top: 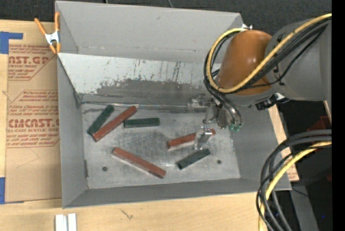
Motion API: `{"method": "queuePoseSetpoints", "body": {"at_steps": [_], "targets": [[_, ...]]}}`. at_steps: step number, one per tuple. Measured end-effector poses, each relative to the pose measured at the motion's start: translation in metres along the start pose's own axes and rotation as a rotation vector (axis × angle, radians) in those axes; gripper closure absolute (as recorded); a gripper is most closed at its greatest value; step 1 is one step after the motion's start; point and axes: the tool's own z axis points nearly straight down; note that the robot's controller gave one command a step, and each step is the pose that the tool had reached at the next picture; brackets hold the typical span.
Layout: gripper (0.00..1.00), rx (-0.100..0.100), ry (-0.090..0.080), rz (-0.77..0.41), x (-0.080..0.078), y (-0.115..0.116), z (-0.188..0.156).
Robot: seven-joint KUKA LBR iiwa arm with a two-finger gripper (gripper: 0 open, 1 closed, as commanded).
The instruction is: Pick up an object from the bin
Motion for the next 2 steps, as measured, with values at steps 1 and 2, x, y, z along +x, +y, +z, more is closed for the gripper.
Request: {"method": "queuePoseSetpoints", "body": {"at_steps": [1, 2], "targets": [[0.00, -0.001, -0.005, 0.048, 0.000, -0.002, -0.013], [0.00, -0.001, -0.005, 0.013, 0.010, -0.005, 0.050]]}}
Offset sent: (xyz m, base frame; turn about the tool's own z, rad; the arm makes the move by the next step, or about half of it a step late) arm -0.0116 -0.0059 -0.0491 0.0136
